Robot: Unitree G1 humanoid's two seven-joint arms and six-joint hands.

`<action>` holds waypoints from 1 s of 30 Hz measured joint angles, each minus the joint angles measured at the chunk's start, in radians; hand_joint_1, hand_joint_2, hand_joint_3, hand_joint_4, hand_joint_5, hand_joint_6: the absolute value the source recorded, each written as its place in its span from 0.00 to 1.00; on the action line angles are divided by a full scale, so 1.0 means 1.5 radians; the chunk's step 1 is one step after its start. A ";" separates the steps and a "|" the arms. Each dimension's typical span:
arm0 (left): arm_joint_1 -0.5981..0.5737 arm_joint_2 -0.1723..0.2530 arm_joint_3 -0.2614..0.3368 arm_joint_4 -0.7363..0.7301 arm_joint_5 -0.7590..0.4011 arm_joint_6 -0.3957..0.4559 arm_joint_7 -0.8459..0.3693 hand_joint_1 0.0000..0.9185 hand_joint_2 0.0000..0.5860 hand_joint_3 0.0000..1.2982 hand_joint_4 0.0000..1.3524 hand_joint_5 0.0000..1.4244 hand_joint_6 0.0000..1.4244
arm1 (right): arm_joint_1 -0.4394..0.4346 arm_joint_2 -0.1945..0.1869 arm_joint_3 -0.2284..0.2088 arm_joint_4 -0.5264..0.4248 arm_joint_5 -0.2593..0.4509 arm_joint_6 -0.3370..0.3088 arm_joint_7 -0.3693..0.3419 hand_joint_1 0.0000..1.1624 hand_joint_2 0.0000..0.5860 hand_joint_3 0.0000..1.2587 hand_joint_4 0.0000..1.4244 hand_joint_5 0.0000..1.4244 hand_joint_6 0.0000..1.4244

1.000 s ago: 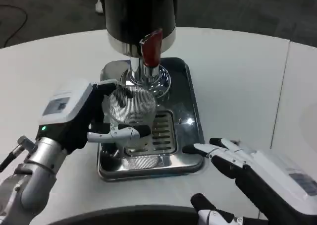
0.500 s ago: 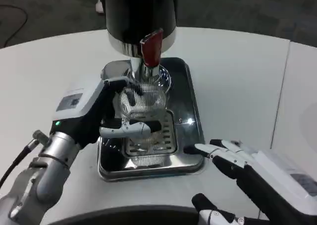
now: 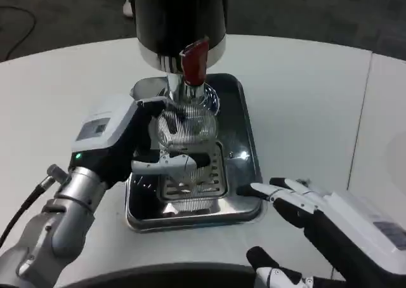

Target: Grasp the cup under the faucet to collect the drink, then remove the cup.

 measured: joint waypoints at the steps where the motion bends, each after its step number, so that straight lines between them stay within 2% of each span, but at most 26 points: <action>1: 0.000 0.000 -0.001 0.000 0.000 0.000 0.000 0.82 0.19 0.61 0.65 0.74 0.72 | 0.000 0.000 0.000 0.000 0.000 0.000 0.000 0.38 0.79 0.14 0.10 0.04 0.00; 8: 0.000 0.000 -0.002 0.001 -0.003 -0.001 0.001 0.83 0.17 0.62 0.65 0.74 0.74 | -0.003 0.000 -0.001 0.001 0.001 0.000 -0.004 0.38 0.79 0.14 0.10 0.04 0.00; 13: 0.000 0.000 -0.003 0.002 -0.004 -0.002 0.002 0.83 0.15 0.63 0.63 0.71 0.72 | -0.003 0.000 -0.001 0.001 0.001 0.000 -0.004 0.38 0.79 0.14 0.10 0.04 0.01; 16: 0.000 0.000 -0.003 0.002 -0.004 -0.003 0.003 0.81 0.09 0.62 0.61 0.68 0.69 | -0.002 0.001 -0.002 0.001 0.001 0.000 -0.005 0.38 0.79 0.14 0.10 0.04 0.01; 18: 0.000 0.000 -0.004 0.002 -0.005 -0.008 0.003 0.78 0.04 0.56 0.56 0.62 0.65 | -0.002 0.001 -0.005 0.001 0.002 0.000 -0.006 0.38 0.79 0.14 0.10 0.04 0.01; 19: 0.001 0.000 -0.004 0.002 -0.006 -0.009 0.002 0.72 0.01 0.49 0.49 0.59 0.60 | -0.002 0.001 -0.006 0.001 0.003 0.000 -0.007 0.38 0.79 0.14 0.10 0.04 0.01; 20: 0.001 0.000 -0.004 0.003 -0.009 -0.011 0.001 0.56 0.01 0.39 0.43 0.56 0.54 | -0.002 0.001 -0.007 0.001 0.003 0.000 -0.008 0.38 0.79 0.14 0.10 0.04 0.01; 21: 0.002 0.000 -0.004 0.004 -0.020 -0.016 -0.008 0.40 0.02 0.32 0.42 0.56 0.51 | -0.001 0.002 -0.009 0.001 0.005 0.000 -0.009 0.38 0.79 0.14 0.10 0.04 0.01; 22: 0.002 0.002 -0.004 0.007 -0.030 -0.027 -0.021 0.27 0.00 0.19 0.31 0.46 0.40 | 0.000 0.003 -0.009 0.001 0.008 0.000 -0.011 0.38 0.79 0.14 0.10 0.05 0.01; 24: 0.002 0.006 -0.004 0.013 -0.045 -0.043 -0.041 0.19 0.00 0.06 0.15 0.32 0.29 | 0.001 0.005 -0.009 0.001 0.012 0.000 -0.015 0.38 0.79 0.15 0.10 0.05 0.01; 27: 0.002 0.014 -0.006 0.030 -0.058 -0.060 -0.084 0.14 0.00 0.00 0.01 0.14 0.15 | 0.009 0.014 -0.012 0.001 0.013 -0.002 -0.029 0.38 0.81 0.16 0.11 0.06 0.01; 30: 0.002 0.014 -0.005 0.032 -0.069 -0.069 -0.097 0.11 0.00 0.00 0.00 0.01 0.03 | 0.011 0.016 -0.013 0.001 0.013 -0.005 -0.038 0.39 0.83 0.16 0.12 0.06 0.02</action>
